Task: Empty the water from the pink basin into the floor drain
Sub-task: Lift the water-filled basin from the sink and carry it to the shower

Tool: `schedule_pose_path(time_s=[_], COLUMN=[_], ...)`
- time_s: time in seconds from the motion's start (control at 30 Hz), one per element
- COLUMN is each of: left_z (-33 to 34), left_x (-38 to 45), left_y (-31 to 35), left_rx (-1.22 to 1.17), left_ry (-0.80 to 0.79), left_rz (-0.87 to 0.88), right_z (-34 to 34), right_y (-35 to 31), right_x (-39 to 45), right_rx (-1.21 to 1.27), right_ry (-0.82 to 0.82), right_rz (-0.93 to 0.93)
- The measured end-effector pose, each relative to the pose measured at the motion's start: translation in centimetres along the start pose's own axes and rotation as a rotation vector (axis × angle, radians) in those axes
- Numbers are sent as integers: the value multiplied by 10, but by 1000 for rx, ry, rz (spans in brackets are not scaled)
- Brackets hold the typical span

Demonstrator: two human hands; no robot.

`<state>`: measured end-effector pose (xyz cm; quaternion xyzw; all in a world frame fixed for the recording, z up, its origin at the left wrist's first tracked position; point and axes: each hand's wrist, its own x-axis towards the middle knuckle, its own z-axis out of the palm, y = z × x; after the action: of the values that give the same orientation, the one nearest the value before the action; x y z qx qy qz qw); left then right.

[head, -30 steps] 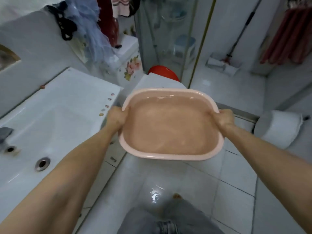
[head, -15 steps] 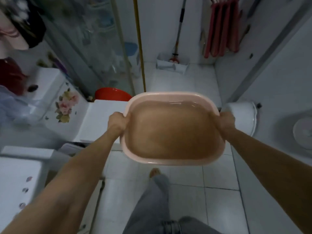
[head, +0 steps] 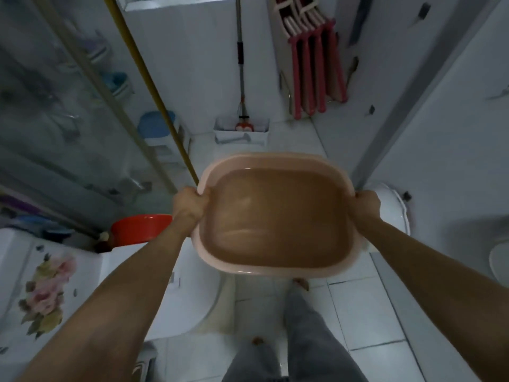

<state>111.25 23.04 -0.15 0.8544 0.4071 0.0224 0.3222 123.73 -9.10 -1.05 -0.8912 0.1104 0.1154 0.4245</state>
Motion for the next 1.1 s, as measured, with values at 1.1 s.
schedule_pose_path(time_s=[1.1], left_z=[16], left_x=[433], left_y=[143], left_rx=[-32], left_ry=[-70], left_rz=[-59], right_z=[150], right_y=[-271], right_x=[403], right_rx=[-145], right_ry=[-90], right_rz=[-207])
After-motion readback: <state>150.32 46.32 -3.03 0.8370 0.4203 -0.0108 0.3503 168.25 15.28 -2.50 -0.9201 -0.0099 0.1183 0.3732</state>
